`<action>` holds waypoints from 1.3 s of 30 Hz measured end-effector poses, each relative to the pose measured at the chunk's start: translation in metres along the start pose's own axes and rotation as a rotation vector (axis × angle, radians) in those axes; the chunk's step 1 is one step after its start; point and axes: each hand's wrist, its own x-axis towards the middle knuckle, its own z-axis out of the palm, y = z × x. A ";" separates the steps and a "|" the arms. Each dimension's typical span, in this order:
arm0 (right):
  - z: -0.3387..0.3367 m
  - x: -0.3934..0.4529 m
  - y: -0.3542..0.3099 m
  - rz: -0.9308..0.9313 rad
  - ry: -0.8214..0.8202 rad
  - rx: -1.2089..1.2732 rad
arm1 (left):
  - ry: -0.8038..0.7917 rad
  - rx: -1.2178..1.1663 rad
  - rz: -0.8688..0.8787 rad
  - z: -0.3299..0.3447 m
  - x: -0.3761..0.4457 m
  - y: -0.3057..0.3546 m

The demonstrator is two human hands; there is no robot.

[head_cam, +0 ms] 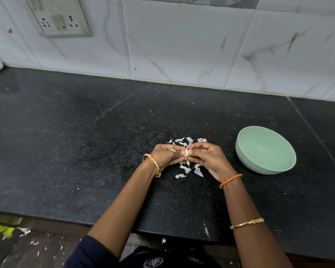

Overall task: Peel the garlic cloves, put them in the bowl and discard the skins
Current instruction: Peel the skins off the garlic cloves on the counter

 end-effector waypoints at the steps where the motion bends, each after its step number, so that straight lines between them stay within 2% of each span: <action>1: 0.002 0.000 -0.001 -0.001 0.013 -0.004 | 0.005 0.028 0.021 0.002 0.000 -0.001; 5: 0.006 -0.001 0.001 0.006 0.028 0.002 | 0.086 0.119 0.056 0.009 0.002 -0.001; 11: -0.004 0.003 0.000 -0.020 0.110 -0.063 | 0.193 0.051 -0.010 0.006 0.007 0.004; 18: -0.013 0.008 -0.006 -0.020 0.150 -0.217 | 0.328 0.253 0.050 0.002 0.010 0.014; 21: -0.016 0.008 -0.008 -0.063 0.205 -0.247 | 0.291 0.261 0.047 -0.004 0.012 0.017; 25: -0.016 0.004 -0.017 -0.107 0.276 -0.204 | 0.150 0.261 0.057 -0.003 0.003 0.020; 29: 0.000 -0.002 -0.026 -0.109 0.090 -0.179 | 0.057 0.416 0.133 0.007 -0.003 0.017; 31: 0.010 -0.004 -0.026 -0.121 0.008 -0.196 | 0.059 0.530 0.174 0.010 -0.003 0.013; 36: 0.013 -0.007 -0.021 -0.172 -0.069 -0.274 | 0.130 0.770 0.249 0.006 -0.002 0.006; 39: 0.011 -0.003 -0.014 -0.202 -0.006 -0.321 | 0.098 0.785 0.273 0.005 -0.002 0.004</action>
